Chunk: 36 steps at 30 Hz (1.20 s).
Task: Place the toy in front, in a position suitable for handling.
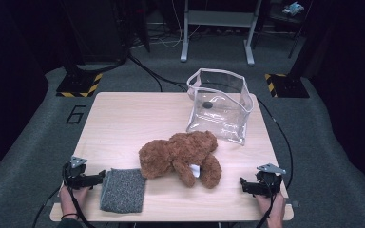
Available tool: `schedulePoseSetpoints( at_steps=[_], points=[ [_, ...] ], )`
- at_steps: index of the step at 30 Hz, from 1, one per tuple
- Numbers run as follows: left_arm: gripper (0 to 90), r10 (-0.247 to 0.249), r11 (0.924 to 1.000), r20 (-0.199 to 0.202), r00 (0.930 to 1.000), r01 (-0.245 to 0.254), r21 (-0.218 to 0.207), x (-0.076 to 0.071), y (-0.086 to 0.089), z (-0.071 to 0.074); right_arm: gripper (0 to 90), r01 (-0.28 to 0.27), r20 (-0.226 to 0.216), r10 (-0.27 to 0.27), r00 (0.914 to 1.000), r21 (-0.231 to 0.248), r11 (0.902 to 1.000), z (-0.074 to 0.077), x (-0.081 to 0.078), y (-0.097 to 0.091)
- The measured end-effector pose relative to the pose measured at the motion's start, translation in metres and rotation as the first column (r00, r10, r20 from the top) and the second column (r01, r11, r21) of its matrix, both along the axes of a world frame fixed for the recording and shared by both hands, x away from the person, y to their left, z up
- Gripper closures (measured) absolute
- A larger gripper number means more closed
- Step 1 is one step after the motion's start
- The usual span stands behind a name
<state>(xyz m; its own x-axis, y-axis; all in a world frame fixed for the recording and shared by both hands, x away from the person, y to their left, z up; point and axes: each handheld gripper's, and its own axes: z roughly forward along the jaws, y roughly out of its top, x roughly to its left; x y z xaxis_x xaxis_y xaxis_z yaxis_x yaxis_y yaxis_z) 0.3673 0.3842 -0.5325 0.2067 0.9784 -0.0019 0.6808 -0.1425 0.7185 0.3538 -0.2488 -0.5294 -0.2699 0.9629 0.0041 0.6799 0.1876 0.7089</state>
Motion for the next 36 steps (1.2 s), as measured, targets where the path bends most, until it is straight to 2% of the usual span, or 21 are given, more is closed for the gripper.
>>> schedulePoseSetpoints(
  at_steps=[9, 10, 17, 20, 22, 31, 36],
  points=[
    [0.3, 0.010, 0.9999, 0.008, 0.9999, -0.010, -0.009, 0.000, -0.001, -0.001, 0.0, 0.008, -0.004, -0.008, 1.0000, -0.002, 1.0000, 0.000, 0.000, 0.001],
    [0.3, 0.010, 0.9999, 0.008, 0.9999, -0.010, -0.009, 0.000, -0.001, -0.001, 0.0, 0.021, -0.010, -0.021, 0.9997, 0.011, 0.9997, 0.001, 0.000, 0.002],
    [0.4, 0.008, 0.9999, 0.008, 0.9999, -0.008, -0.010, 0.000, -0.001, -0.001, 0.0, 0.004, -0.029, -0.004, 0.9996, -0.005, 1.0000, 0.003, 0.003, 0.001],
    [0.6, 0.006, 0.9999, 0.008, 0.9999, -0.006, -0.011, 0.000, -0.001, -0.001, 0.0, 0.017, -0.049, -0.016, 0.9987, 0.034, 0.9993, 0.005, 0.004, 0.001],
    [0.6, 0.006, 0.9999, 0.008, 0.9999, -0.006, -0.011, 0.000, -0.001, -0.001, 0.0, 0.020, -0.064, -0.016, 0.9978, 0.060, 0.9980, 0.009, 0.007, 0.000],
    [0.7, 0.005, 0.9999, 0.005, 1.0000, -0.005, -0.010, 0.000, -0.001, 0.000, 0.6, 0.006, -0.071, -0.001, 0.9975, 0.068, 0.9976, 0.032, 0.016, 0.003],
    [0.8, 0.004, 0.9999, 0.006, 1.0000, -0.004, -0.009, 0.000, -0.001, 0.000, 1.3, -0.017, -0.056, 0.021, 0.9982, 0.068, 0.9976, 0.047, 0.022, 0.003]
  ],
)
